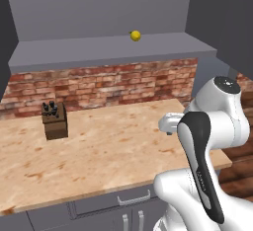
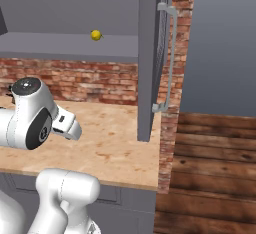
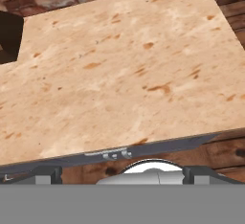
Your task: Pick the lemons from the cabinet and place them in one bowl. Pick the carrot from the sink and place it in the other bowl.
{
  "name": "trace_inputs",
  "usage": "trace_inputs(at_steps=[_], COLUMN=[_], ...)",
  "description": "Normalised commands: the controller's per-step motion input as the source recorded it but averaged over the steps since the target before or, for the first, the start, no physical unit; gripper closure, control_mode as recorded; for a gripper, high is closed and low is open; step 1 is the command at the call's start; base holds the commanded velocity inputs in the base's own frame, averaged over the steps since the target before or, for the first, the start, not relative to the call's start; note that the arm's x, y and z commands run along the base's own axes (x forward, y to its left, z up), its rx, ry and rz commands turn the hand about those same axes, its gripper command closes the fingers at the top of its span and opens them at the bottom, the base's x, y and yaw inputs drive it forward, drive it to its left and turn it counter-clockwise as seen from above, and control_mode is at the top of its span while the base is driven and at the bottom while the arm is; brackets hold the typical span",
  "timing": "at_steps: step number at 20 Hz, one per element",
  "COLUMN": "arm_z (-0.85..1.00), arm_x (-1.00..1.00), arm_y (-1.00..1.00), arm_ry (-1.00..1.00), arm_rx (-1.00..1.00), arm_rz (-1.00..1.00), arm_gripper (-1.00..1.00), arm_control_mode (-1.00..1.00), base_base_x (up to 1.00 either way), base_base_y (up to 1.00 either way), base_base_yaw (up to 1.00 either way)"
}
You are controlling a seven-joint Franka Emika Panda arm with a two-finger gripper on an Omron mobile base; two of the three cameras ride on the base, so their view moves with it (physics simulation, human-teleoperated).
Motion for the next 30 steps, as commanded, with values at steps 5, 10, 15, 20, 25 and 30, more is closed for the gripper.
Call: trace_inputs(at_steps=[5, 10, 15, 20, 25, 30], arm_z=[0.0, 0.0, 0.0, 0.0, 0.09, 0.19], arm_x=[0.0, 0.0, 0.0, 0.0, -0.18, -0.34], arm_y=[0.0, 0.0, 0.0, 0.0, 0.25, 0.45], arm_ry=[0.0, 0.0, 0.0, 0.0, -0.22, -0.33], arm_rx=[0.0, 0.0, 0.0, 0.0, -0.14, -0.25], arm_rz=[0.0, 0.0, 0.0, 0.0, 0.0, 0.0], arm_gripper=[-1.0, -1.0, -1.0, -1.0, -1.0, -1.0], arm_control_mode=[1.0, 1.0, 1.0, -1.0, -1.0, -1.0], base_base_x=[0.0, 0.0, 0.0, 0.0, 0.0, 0.0], base_base_y=[0.0, 0.0, 0.0, 0.0, 0.0, 0.0], base_base_yaw=[0.0, 0.0, 0.0, 0.0, 0.0, 0.0])
